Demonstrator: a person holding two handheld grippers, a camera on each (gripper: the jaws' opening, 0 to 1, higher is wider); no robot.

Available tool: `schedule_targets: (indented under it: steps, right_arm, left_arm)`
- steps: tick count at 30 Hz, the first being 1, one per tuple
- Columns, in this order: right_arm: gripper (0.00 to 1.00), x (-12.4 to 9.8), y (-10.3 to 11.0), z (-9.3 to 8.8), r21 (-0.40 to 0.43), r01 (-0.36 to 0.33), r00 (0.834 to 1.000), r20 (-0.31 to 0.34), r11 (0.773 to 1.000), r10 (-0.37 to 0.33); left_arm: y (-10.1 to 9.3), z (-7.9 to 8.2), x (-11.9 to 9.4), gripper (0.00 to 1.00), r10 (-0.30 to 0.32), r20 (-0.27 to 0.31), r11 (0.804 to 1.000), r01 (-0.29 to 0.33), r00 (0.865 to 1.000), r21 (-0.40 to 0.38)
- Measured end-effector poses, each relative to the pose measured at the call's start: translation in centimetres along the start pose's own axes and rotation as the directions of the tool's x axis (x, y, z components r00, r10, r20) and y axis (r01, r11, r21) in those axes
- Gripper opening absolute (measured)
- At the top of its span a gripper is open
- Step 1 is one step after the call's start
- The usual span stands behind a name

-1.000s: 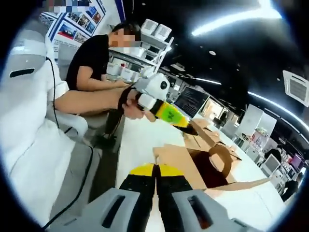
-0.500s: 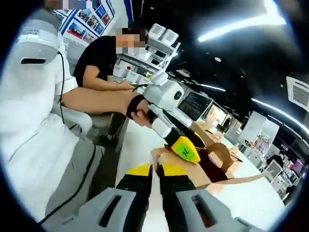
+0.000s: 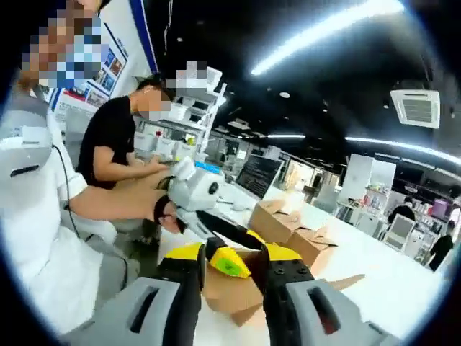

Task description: Pick up one paper box from the group, open the paper box, and remove the item inside

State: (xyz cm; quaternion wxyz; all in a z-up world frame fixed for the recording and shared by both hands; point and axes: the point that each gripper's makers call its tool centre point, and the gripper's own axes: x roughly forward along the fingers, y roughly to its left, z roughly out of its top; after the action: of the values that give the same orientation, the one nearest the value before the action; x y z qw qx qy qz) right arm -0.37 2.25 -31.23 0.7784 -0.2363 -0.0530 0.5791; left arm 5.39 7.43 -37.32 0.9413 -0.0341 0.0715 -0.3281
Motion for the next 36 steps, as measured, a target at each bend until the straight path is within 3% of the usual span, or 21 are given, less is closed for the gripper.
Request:
schedule_targets:
  steps: [3, 6, 12, 22, 32, 36]
  right_arm:
    - [0.38, 1.3, -0.9, -0.1, -0.021, 0.013, 1.0, -0.02, 1.0, -0.014]
    - [0.38, 2.3, -1.8, -1.7, -0.074, 0.019, 0.994, -0.103, 0.997, -0.027]
    - [0.37, 3.8, -3.0, -3.3, -0.06, 0.027, 0.986, -0.161, 0.998, -0.036]
    - [0.32, 4.5, -3.2, -5.1, -0.034, 0.031, 0.972, -0.234, 0.999, -0.038]
    - [0.18, 5.2, -3.4, -4.9, -0.04, 0.029, 0.966, -0.255, 0.999, -0.039]
    - [0.06, 5.1, -3.8, -3.9, -0.039, 0.041, 0.971, -0.232, 0.998, -0.049]
  left_arm:
    - [0.0, 0.0, 0.0, 0.57, 0.002, 0.0, 1.0, -0.002, 1.0, 0.0]
    - [0.0, 0.0, -0.1, 0.57, 0.002, -0.003, 1.0, -0.002, 1.0, 0.0]
    - [0.0, 0.1, -0.1, 0.57, 0.001, -0.006, 1.0, -0.001, 1.0, 0.002]
    - [0.1, 0.0, -0.1, 0.57, -0.004, -0.013, 1.0, 0.004, 1.0, -0.004]
    - [0.0, 0.0, -0.1, 0.57, -0.003, -0.019, 1.0, 0.003, 1.0, -0.002]
    - [-0.1, 0.0, -0.1, 0.56, -0.004, -0.017, 1.0, 0.004, 1.0, -0.002]
